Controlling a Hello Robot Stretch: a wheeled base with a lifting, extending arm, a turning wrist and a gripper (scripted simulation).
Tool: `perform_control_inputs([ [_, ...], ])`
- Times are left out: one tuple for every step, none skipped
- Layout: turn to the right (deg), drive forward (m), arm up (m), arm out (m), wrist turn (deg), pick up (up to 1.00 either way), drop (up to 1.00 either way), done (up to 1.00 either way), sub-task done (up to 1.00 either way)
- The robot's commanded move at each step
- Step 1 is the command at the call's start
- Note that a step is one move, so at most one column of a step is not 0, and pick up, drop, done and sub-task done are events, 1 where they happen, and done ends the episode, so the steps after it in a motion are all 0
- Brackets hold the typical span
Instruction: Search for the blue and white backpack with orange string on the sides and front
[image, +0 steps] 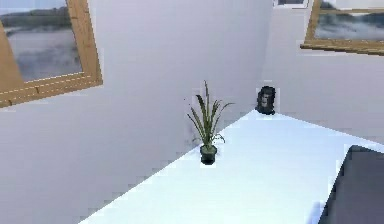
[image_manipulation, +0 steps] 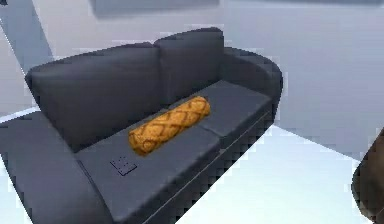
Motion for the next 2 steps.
perform_control_inputs([
  [0.0,0.60,0.00,0.00,0.0,0.00,0.00,0.00,0.00],
  [42.0,0.00,0.00,0.00,0.0,0.00,0.00,0.00,0.00],
])
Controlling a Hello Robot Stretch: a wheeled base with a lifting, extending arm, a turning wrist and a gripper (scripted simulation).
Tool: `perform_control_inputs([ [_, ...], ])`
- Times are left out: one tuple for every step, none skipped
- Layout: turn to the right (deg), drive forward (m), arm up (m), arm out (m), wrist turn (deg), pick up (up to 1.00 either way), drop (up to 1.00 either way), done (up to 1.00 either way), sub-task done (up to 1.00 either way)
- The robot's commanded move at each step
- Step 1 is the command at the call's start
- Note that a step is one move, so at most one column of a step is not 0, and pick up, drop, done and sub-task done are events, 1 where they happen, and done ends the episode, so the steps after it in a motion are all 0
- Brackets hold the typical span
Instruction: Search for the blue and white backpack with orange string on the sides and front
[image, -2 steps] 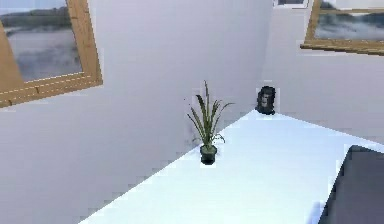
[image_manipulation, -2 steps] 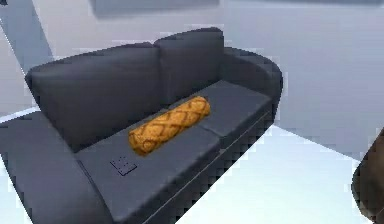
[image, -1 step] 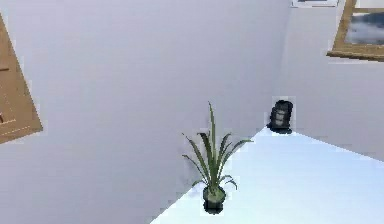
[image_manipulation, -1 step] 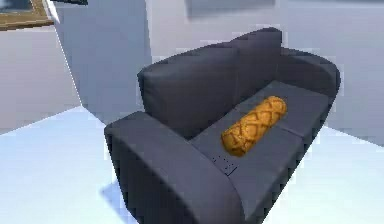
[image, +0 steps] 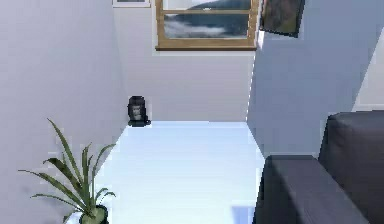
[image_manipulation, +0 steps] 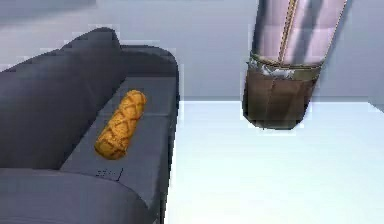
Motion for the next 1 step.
perform_control_inputs([
  [0.0,1.00,0.00,0.00,0.0,0.00,0.00,0.00,0.00],
])
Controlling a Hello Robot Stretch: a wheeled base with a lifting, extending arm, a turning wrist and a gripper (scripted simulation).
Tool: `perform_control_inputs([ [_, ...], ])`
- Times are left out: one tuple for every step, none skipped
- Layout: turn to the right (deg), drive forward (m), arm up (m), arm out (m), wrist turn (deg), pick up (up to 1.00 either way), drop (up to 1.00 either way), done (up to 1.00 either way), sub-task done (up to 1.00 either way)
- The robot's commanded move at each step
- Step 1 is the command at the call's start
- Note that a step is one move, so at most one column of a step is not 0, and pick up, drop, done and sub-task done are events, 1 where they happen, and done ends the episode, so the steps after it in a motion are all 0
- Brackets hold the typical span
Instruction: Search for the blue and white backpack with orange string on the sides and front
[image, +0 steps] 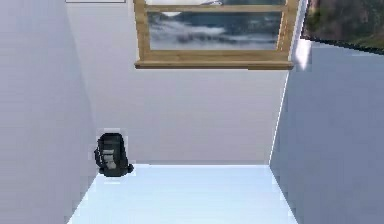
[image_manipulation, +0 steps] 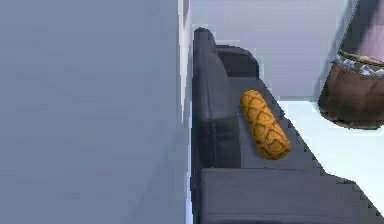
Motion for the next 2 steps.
perform_control_inputs([
  [0.0,0.10,0.00,0.00,0.0,0.00,0.00,0.00,0.00],
  [3.0,0.00,0.00,0.00,0.0,0.00,0.00,0.00,0.00],
])
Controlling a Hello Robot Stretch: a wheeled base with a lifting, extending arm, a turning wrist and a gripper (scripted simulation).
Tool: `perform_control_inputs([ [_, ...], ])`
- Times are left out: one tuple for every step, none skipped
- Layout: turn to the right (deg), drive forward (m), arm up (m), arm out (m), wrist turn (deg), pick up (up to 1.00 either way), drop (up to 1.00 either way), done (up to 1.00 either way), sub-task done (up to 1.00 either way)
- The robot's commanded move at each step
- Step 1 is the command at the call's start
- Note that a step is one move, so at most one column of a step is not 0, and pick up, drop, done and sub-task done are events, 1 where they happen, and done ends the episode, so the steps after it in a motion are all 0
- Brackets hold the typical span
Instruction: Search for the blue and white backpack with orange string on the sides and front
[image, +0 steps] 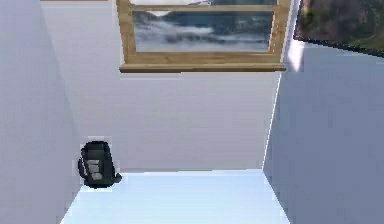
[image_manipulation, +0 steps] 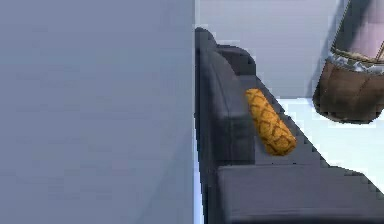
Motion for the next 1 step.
perform_control_inputs([
  [0.0,0.95,0.00,0.00,0.0,0.00,0.00,0.00,0.00],
])
